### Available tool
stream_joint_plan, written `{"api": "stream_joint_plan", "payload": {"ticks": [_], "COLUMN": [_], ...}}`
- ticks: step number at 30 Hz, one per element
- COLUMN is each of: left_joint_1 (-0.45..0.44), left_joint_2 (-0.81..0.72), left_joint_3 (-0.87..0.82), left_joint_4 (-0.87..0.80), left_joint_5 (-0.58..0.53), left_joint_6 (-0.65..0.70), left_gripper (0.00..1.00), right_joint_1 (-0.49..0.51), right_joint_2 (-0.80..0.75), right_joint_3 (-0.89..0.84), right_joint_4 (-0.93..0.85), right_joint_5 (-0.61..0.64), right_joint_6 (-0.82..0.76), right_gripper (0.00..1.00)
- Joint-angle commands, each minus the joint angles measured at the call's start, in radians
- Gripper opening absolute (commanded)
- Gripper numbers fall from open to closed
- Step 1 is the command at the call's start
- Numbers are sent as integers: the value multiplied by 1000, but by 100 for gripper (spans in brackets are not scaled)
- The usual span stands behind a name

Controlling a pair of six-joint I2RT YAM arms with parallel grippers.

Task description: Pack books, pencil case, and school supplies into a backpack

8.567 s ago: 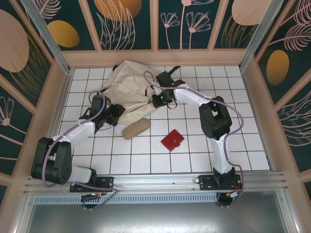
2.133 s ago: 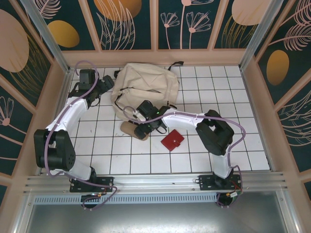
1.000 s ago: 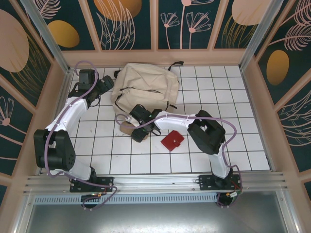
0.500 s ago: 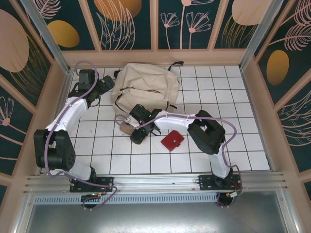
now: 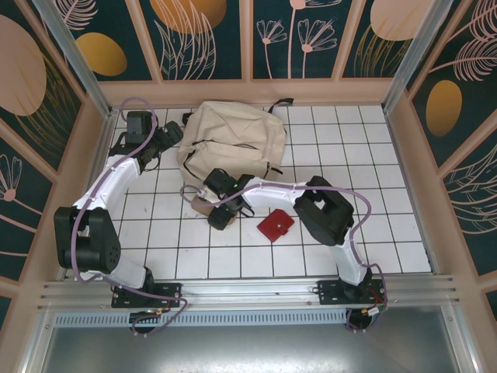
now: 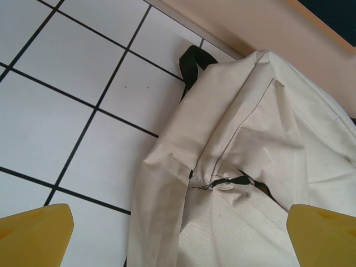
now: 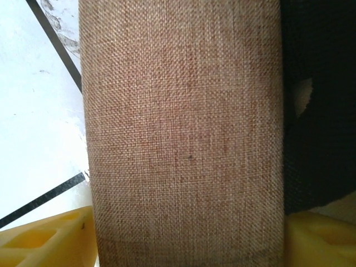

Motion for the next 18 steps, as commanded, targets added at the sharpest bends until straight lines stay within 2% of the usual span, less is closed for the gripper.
{"api": "stream_joint_plan", "payload": {"ticks": [1, 5, 15, 18], "left_joint_1": [7, 8, 5, -7], "left_joint_2": [13, 12, 43, 54], "left_joint_3": [23, 24, 24, 31], "left_joint_4": [-19, -19, 19, 33], "left_joint_5": [16, 19, 124, 145], "left_joint_6": [5, 6, 61, 77], "left_gripper": [99, 99, 95, 95], "right_joint_1": [8, 8, -33, -52], "right_joint_2": [21, 2, -280, -373], "right_joint_3": [30, 28, -121, -173], "right_joint_4": [-31, -38, -93, -135], "right_joint_5": [23, 37, -20, 5], "right_joint_6": [-23, -23, 11, 35], "right_gripper": [76, 61, 59, 59]}}
